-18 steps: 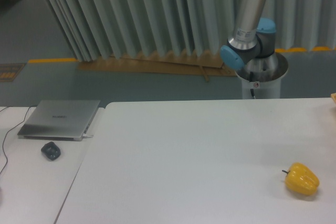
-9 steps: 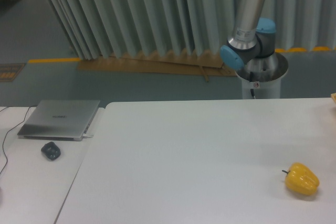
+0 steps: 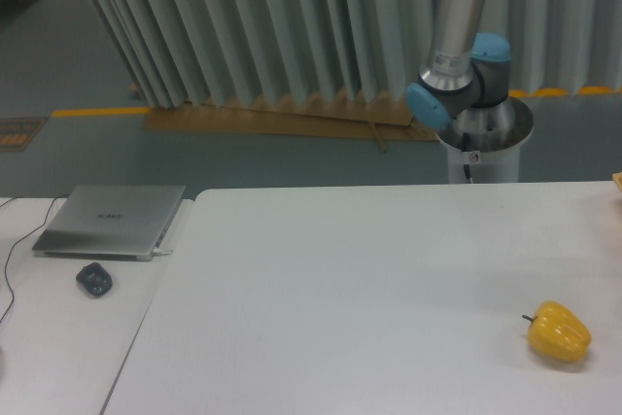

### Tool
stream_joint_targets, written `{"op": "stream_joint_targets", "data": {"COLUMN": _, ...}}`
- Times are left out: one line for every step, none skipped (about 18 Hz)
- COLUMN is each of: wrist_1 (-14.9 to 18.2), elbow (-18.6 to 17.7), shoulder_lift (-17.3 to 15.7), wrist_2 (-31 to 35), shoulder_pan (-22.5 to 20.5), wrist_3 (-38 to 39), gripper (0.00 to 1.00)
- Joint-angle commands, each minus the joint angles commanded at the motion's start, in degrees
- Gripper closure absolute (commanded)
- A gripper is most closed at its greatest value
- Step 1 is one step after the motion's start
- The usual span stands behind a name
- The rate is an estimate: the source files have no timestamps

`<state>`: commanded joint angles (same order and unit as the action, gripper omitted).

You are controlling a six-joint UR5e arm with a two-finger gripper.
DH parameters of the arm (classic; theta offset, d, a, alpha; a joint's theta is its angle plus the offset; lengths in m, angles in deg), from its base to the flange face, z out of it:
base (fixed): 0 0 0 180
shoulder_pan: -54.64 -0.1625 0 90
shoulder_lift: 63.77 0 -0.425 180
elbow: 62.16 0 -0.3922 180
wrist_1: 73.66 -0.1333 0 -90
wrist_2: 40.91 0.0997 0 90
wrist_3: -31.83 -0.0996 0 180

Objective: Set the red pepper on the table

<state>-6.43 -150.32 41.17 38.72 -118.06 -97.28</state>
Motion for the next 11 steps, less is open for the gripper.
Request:
{"op": "stream_joint_targets", "data": {"wrist_1": 0.62, "elbow": -0.09, "shoulder_lift": 0.44, "wrist_2": 0.00, "shoulder_pan": -0.52, "wrist_3": -0.09, "gripper": 0.00}}
{"op": "stream_joint_targets", "data": {"wrist_1": 1.76, "elbow": -0.09, "shoulder_lift": 0.79, "wrist_2": 0.09, "shoulder_pan": -1.31, "wrist_3": -0.09, "gripper": 0.00}}
{"op": "stream_joint_targets", "data": {"wrist_1": 3.86, "elbow": -0.87, "shoulder_lift": 0.88, "wrist_2": 0.09, "shoulder_pan": -2.10, "wrist_3": 0.00, "gripper": 0.00}}
{"op": "stream_joint_targets", "data": {"wrist_1": 4.75, "elbow": -1.66, "shoulder_lift": 0.97, "wrist_2": 0.26, "shoulder_pan": -2.98, "wrist_3": 0.00, "gripper": 0.00}}
{"op": "stream_joint_targets", "data": {"wrist_1": 4.93, "elbow": -1.76, "shoulder_lift": 1.23, "wrist_2": 0.96, "shoulder_pan": -3.51, "wrist_3": -0.09, "gripper": 0.00}}
{"op": "stream_joint_targets", "data": {"wrist_1": 4.93, "elbow": -1.76, "shoulder_lift": 1.75, "wrist_2": 3.06, "shoulder_pan": -3.69, "wrist_3": -0.35, "gripper": 0.00}}
{"op": "stream_joint_targets", "data": {"wrist_1": 5.11, "elbow": -1.76, "shoulder_lift": 2.02, "wrist_2": 5.77, "shoulder_pan": -3.78, "wrist_3": -1.40, "gripper": 0.00}}
{"op": "stream_joint_targets", "data": {"wrist_1": 5.20, "elbow": -1.76, "shoulder_lift": 2.28, "wrist_2": 8.06, "shoulder_pan": -3.78, "wrist_3": -2.89, "gripper": 0.00}}
{"op": "stream_joint_targets", "data": {"wrist_1": 5.28, "elbow": -1.76, "shoulder_lift": 2.37, "wrist_2": 9.91, "shoulder_pan": -3.87, "wrist_3": -3.60, "gripper": 0.00}}
{"op": "stream_joint_targets", "data": {"wrist_1": 5.37, "elbow": -1.76, "shoulder_lift": 2.46, "wrist_2": 11.41, "shoulder_pan": -4.04, "wrist_3": -3.78, "gripper": 0.00}}
{"op": "stream_joint_targets", "data": {"wrist_1": 5.20, "elbow": -1.93, "shoulder_lift": 2.72, "wrist_2": 12.64, "shoulder_pan": -4.04, "wrist_3": -3.69, "gripper": 0.00}}
